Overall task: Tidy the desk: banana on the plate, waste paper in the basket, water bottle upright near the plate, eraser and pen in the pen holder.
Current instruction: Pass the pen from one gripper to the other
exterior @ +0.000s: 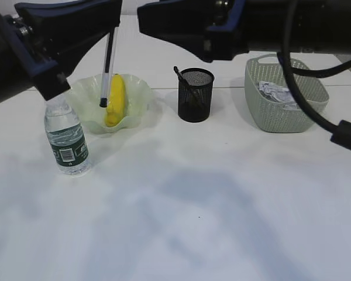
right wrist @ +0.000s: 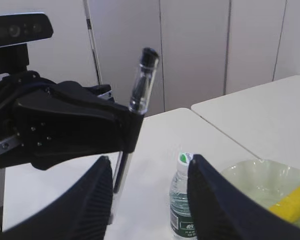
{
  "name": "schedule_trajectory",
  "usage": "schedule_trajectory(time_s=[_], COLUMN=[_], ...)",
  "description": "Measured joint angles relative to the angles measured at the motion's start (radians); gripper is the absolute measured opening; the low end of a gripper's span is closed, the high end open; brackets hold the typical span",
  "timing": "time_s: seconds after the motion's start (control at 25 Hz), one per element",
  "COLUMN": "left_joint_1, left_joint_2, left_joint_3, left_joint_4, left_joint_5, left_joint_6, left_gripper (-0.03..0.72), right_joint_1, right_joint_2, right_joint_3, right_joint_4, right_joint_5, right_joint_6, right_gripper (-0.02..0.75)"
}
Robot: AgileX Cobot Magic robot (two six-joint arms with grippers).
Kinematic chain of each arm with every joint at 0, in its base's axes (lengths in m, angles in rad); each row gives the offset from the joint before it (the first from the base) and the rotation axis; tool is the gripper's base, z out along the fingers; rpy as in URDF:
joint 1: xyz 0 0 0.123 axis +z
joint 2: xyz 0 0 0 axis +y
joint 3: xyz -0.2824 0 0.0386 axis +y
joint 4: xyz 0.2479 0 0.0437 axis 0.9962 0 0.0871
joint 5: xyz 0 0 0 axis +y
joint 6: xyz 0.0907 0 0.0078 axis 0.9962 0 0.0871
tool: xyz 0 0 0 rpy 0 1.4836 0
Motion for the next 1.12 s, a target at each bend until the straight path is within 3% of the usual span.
schedule_trajectory(time_s=[0.2, 1.12], left_joint_1=[0.0, 0.0], left_joint_2=[0.0, 0.0], left_joint_3=[0.014, 0.017], left_joint_4=[0.0, 0.004], left_joint_5=[-0.033, -0.046], left_joint_6=[0.0, 0.0], left_gripper=[0.02, 0.019], right_joint_1=[0.032, 0.032], right_joint_2=[0.035, 0.089], right_joint_3=[-0.058, -0.173], right_joint_4=[0.0, 0.002], right_joint_5=[-0.011, 0.05], right_joint_6=[-0.002, 0.059], right_gripper=[0.366, 0.366])
